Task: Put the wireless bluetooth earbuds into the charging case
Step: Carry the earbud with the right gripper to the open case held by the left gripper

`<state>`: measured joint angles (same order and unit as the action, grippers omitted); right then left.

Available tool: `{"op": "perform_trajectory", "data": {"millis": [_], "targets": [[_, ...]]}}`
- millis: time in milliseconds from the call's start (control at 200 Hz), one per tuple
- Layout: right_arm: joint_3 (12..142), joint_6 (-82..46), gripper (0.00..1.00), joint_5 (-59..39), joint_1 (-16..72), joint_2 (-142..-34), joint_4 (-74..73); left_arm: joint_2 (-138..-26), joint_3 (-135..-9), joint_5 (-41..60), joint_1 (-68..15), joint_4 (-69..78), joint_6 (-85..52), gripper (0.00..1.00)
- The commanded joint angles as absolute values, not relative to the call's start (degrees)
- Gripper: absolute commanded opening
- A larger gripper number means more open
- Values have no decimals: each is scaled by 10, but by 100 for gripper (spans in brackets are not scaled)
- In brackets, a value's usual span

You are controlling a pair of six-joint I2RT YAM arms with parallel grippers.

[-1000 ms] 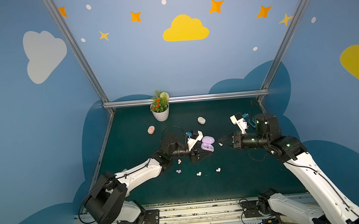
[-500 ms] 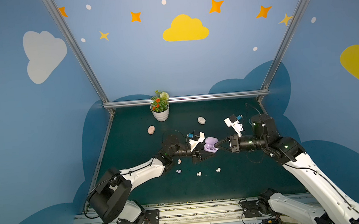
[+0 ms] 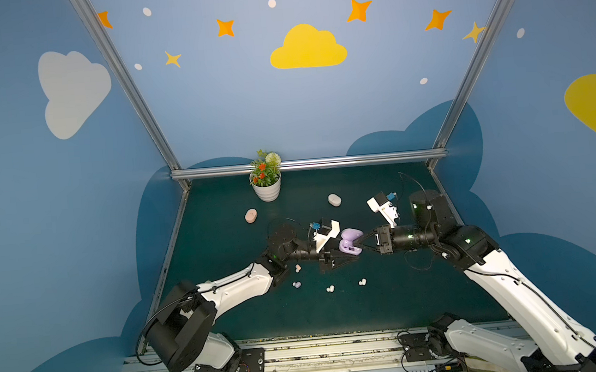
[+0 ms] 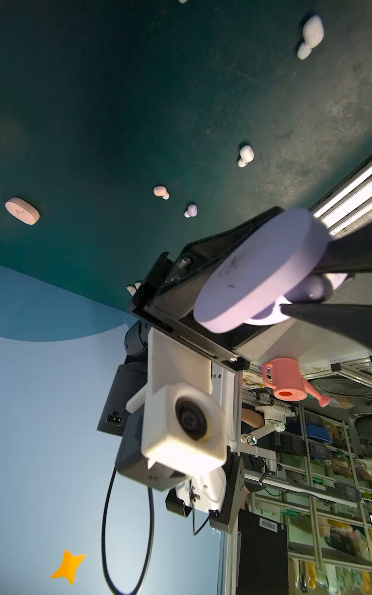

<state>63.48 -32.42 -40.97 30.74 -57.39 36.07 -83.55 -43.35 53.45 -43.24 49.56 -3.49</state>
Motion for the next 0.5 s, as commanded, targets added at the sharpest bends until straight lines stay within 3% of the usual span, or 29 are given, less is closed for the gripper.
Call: {"op": "perform_trajectory", "data": {"millis": [0, 135, 300, 496], "targets": [[627, -309, 12, -396, 312, -574, 381, -817, -440, 534, -434, 519, -34, 21], [627, -308, 14, -395, 311, -580, 383, -814, -439, 534, -434, 520, -34, 21], [639, -303, 28, -387, 313, -587, 388, -811, -438, 533, -435, 516, -31, 21], [665, -296, 38, -368, 315, -597, 401, -815, -437, 533, -437, 513, -31, 21]]}}
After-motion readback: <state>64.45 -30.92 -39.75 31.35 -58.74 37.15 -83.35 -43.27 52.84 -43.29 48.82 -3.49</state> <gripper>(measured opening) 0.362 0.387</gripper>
